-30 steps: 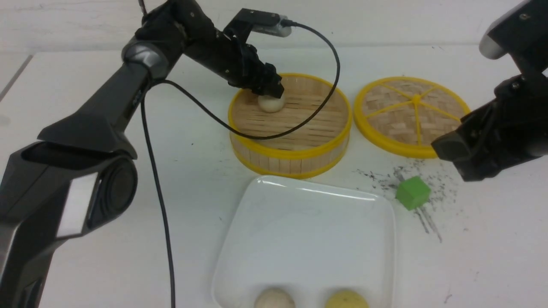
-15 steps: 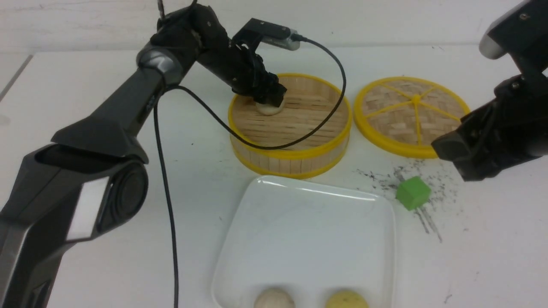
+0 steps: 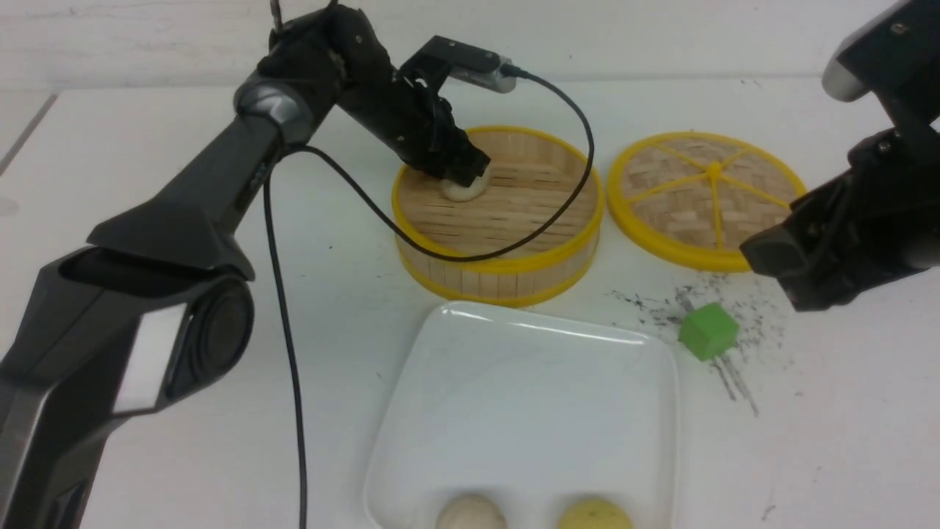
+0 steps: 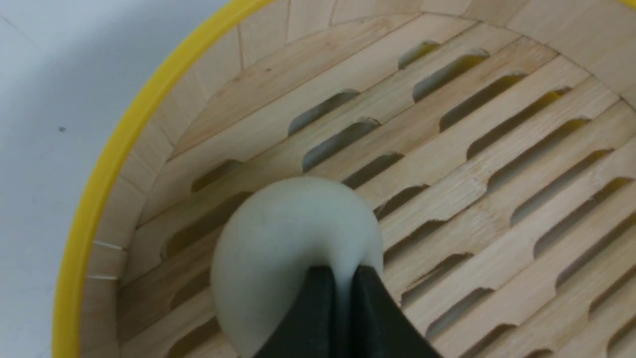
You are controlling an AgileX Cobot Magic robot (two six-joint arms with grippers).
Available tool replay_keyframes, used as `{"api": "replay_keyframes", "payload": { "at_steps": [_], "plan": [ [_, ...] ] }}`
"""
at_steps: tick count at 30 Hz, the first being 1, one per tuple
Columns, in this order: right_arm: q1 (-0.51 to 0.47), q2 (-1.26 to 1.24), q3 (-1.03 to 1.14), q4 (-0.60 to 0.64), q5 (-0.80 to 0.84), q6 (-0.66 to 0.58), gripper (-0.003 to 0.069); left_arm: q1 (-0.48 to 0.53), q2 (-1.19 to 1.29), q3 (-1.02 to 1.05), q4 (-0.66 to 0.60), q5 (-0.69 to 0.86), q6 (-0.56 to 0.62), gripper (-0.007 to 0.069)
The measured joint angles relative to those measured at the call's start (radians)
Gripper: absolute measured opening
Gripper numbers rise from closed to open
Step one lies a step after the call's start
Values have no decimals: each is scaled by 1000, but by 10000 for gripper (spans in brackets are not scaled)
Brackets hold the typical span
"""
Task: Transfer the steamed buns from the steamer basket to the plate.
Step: Use the left arm to put the steamed stuffed bun into the plate
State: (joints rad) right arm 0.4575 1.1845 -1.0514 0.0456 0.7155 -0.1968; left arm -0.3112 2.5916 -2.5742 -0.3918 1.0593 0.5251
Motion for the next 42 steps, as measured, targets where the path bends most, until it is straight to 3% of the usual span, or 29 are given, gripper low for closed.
{"api": "replay_keyframes", "payload": {
  "at_steps": [13, 26, 33, 39, 42],
  "plan": [
    [0, 0, 0, 2, 0, 0, 422, 0, -204, 1, 11, 147, -19, 26],
    [0, 0, 0, 2, 0, 0, 422, 0, -463, 63, 120, 179, -215, 26],
    [0, 0, 0, 5, 0, 0, 422, 0, -712, 506, 113, 179, -272, 27],
    [0, 0, 0, 13, 0, 0, 422, -1, -937, 890, 103, 165, -244, 27],
    [0, 0, 0, 13, 0, 0, 422, -2, -1058, 1130, 33, 80, -182, 27]
  ]
}}
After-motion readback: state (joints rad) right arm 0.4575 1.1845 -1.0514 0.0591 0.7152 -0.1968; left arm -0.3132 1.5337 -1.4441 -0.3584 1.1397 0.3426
